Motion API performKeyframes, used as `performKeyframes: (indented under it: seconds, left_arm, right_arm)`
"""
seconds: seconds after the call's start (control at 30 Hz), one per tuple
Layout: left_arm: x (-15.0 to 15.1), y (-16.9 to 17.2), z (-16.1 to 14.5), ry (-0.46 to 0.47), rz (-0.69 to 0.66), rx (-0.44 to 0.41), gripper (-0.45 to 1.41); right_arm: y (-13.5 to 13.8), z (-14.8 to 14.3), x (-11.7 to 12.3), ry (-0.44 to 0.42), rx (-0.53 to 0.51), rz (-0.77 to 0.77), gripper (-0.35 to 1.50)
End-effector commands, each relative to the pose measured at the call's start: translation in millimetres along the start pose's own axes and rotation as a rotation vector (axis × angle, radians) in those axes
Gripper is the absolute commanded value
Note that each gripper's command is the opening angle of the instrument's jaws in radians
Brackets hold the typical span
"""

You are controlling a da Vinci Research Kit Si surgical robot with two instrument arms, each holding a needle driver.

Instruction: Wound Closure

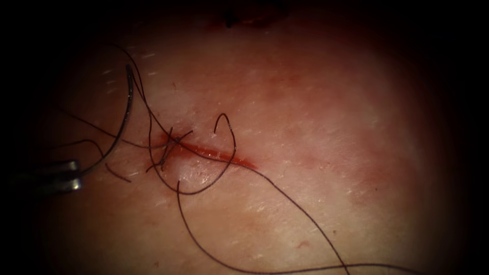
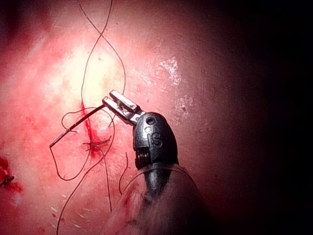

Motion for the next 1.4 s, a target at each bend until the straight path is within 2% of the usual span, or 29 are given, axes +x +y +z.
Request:
performKeyframes:
  seconds: [0.03,0.07,0.1,0.13,0.17,0.3,0.47,0.57,0.6,0.77,1.0,1.4]
  left_arm:
    - [-0.2,1.6,0.8,0.003,-0.006,-0.001,-0.45]
    - [-0.2,1.6,0.8,0.003,-0.006,-0.001,-0.45]
    - [-0.2,1.6,0.8,0.003,-0.006,-0.001,-0.45]
    - [-0.2,1.6,0.8,0.003,-0.006,-0.001,-0.45]
    - [-0.2,1.6,0.8,0.003,-0.006,-0.001,-0.45]
    - [-0.2,1.6,0.8,0.003,-0.006,-0.001,-0.45]
    - [-0.2,1.6,0.8,0.003,-0.006,-0.001,-0.45]
    - [-0.2,1.6,0.7,0.003,-0.006,-0.002,-0.45]
    - [-0.2,1.6,0.7,0.004,-0.006,-0.003,-0.45]
    - [-0.2,1.6,0.6,0.004,-0.006,-0.003,-0.45]
    - [-0.2,1.6,0.5,0.004,-0.006,-0.004,-0.45]
    - [-0.2,1.6,0.2,0.004,-0.006,-0.005,-0.45]
  right_arm:
    - [-4.8,5.0,3.9,0.017,-0.011,0.039,1.33]
    - [-5.5,6.0,4.6,0.032,-0.005,0.044,1.33]
    - [-7.5,8.3,6.0,0.056,0.014,0.045,1.33]
    - [-7.5,8.3,6.0,0.056,0.014,0.045,1.33]
    - [-9.2,10.7,7.2,0.087,0.048,0.002,1.33]
    - [-12.1,14.7,7.7,0.145,0.093,-0.073,1.32]
    - [-15.1,19.2,5.7,0.178,0.140,-0.162,1.30]
    - [-16.0,21.0,3.5,0.156,0.154,-0.222,1.30]
    - [-16.1,21.7,1.9,0.148,0.172,-0.258,1.30]
    - [-15.6,21.8,-2.0,0.125,0.195,-0.309,1.30]
    - [-15.8,22.1,-6.0,0.116,0.226,-0.354,1.30]
    - [-19.0,25.3,-7.8,0.084,0.275,-0.454,1.28]
